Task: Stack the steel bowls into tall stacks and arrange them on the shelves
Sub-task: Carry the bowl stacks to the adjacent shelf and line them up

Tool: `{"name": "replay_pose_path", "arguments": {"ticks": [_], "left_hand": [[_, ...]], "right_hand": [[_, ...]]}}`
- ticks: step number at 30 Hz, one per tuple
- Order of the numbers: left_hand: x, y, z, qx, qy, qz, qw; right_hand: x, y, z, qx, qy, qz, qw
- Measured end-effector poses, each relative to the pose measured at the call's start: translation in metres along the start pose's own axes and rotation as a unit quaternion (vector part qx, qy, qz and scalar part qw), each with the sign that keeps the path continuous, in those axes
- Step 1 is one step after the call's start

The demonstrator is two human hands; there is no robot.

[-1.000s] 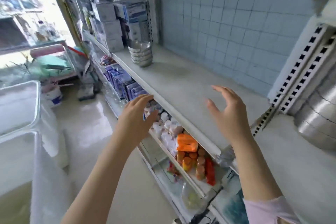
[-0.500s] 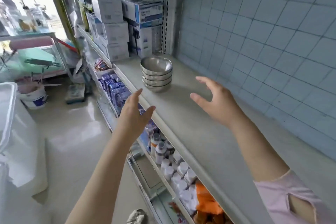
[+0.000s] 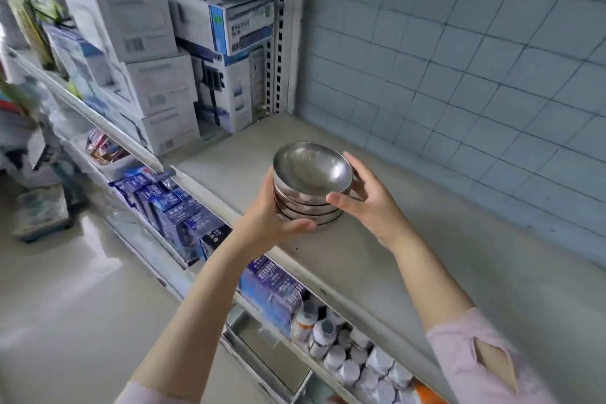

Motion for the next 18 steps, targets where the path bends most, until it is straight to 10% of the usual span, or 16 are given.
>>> {"name": "replay_pose_path", "arguments": {"ticks": [18], "left_hand": [[-0.0059,-0.0092,0.0073,0.034,0.035,0.083,0.995]], "right_hand": [[-0.0050,0.0001,0.0015,0.025,0.007,-0.029,0.999]]}}
Point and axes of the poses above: each hand's wrist, its own y-axis away from the middle knuckle, its own x-axis out of the palm, z = x × y, the point moved 10 cm from there along -y, towards the middle knuckle, and after that the axes turned 11 degrees about z, right-handed, at the moved point
